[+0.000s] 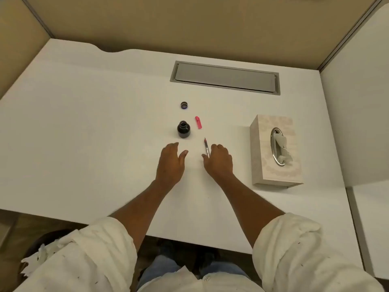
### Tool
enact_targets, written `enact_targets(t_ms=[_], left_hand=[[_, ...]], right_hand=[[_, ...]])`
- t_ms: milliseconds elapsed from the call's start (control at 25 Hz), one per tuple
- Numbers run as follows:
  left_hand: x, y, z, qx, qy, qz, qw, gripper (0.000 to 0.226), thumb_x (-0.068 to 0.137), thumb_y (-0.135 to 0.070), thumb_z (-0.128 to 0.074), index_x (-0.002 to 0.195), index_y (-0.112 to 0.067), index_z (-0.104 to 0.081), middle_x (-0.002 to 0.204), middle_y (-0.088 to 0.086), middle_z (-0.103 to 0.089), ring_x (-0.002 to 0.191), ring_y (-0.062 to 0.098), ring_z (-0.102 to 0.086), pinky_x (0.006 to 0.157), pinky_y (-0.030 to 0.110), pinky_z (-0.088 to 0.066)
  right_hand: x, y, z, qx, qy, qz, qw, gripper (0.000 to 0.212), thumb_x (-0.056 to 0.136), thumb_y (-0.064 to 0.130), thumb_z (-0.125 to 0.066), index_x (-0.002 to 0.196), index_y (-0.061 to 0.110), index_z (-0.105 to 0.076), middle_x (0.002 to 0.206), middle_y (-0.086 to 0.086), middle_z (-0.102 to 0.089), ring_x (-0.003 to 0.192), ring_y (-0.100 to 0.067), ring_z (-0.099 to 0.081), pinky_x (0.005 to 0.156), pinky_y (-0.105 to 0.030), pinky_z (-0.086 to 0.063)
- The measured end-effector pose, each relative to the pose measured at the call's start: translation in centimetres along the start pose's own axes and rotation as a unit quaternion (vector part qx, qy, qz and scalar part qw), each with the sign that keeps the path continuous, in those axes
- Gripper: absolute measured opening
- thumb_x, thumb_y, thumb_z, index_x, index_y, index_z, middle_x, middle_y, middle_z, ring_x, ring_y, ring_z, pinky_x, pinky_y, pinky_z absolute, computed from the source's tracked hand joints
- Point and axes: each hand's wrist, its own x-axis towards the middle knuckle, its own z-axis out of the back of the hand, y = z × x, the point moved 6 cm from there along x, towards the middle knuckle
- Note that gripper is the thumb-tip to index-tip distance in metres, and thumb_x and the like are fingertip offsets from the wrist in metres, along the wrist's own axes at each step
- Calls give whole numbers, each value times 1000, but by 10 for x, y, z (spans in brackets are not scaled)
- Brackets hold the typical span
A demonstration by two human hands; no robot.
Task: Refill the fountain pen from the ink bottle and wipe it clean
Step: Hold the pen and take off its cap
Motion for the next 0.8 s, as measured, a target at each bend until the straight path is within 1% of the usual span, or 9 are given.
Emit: enact_targets(t_ms=[120, 240, 320, 440, 520, 560, 640, 720, 800], left_hand=[[4, 0, -10, -85, 3, 50, 995, 35, 93, -25, -51, 117, -1, -56, 118, 14, -61, 108, 27, -57, 94, 33, -45], [10, -2, -22, -110, 25, 45, 993, 25, 93, -22, -50, 104, -3, -63, 106, 12, -65, 98, 25, -59, 84, 27, -43], [14, -2, -26, -116, 39, 28, 992, 23, 93, -20, -50, 100, -5, -66, 103, 11, -67, 97, 23, -59, 83, 25, -41], [21, 3, -35, -138, 56, 52, 987, 23, 93, -20, -49, 99, -7, -67, 103, 8, -68, 96, 19, -59, 83, 23, -41], [26, 6, -41, -167, 79, 84, 979, 20, 93, -22, -49, 90, -12, -67, 92, 8, -65, 86, 17, -57, 81, 30, -44], [29, 7, -43, -195, 94, 109, 970, 19, 92, -24, -50, 82, -15, -62, 84, 8, -61, 79, 18, -55, 78, 35, -47], [35, 8, -47, -278, 120, 180, 936, 23, 90, -30, -52, 76, -13, -59, 80, 8, -61, 72, 21, -55, 72, 37, -49], [37, 5, -48, -364, 151, 244, 886, 27, 90, -33, -54, 84, -9, -65, 86, 7, -68, 73, 21, -61, 73, 36, -53], [39, 1, -51, -434, 190, 268, 839, 28, 90, -29, -55, 96, -4, -66, 93, 10, -69, 78, 23, -64, 78, 36, -54]], right_hand=[[-1, -1, -10, -1, 20, -24, 1000, 32, 90, 34, -56, 109, 8, -54, 108, -9, -59, 102, -28, -57, 82, -38, -45], [-2, -5, -21, 3, 37, -37, 999, 27, 91, 30, -56, 106, 8, -54, 106, -10, -59, 99, -29, -58, 80, -39, -46], [-1, -8, -23, 16, 33, -46, 998, 22, 91, 27, -55, 103, 7, -54, 103, -10, -59, 96, -28, -58, 77, -38, -47], [-1, -8, -22, 44, 25, -68, 996, 14, 90, 17, -52, 97, 5, -55, 98, -11, -59, 91, -28, -58, 74, -38, -48], [-5, -7, -19, 76, 12, -85, 993, 12, 88, 12, -50, 93, 4, -57, 94, -12, -60, 85, -28, -59, 70, -35, -48], [-8, -5, -18, 95, 7, -94, 991, 11, 87, 12, -51, 90, 4, -57, 91, -12, -60, 82, -27, -59, 68, -35, -47], [-15, -1, -16, 130, 2, -107, 986, 10, 86, 13, -52, 84, 4, -58, 86, -10, -60, 77, -26, -58, 64, -34, -46], [-22, 4, -13, 161, 0, -109, 981, 10, 86, 14, -54, 80, 7, -57, 79, -6, -60, 70, -21, -55, 59, -29, -42], [-28, 8, -9, 185, -4, -107, 977, 13, 85, 14, -55, 73, 10, -54, 69, -1, -55, 61, -16, -49, 52, -25, -33]])
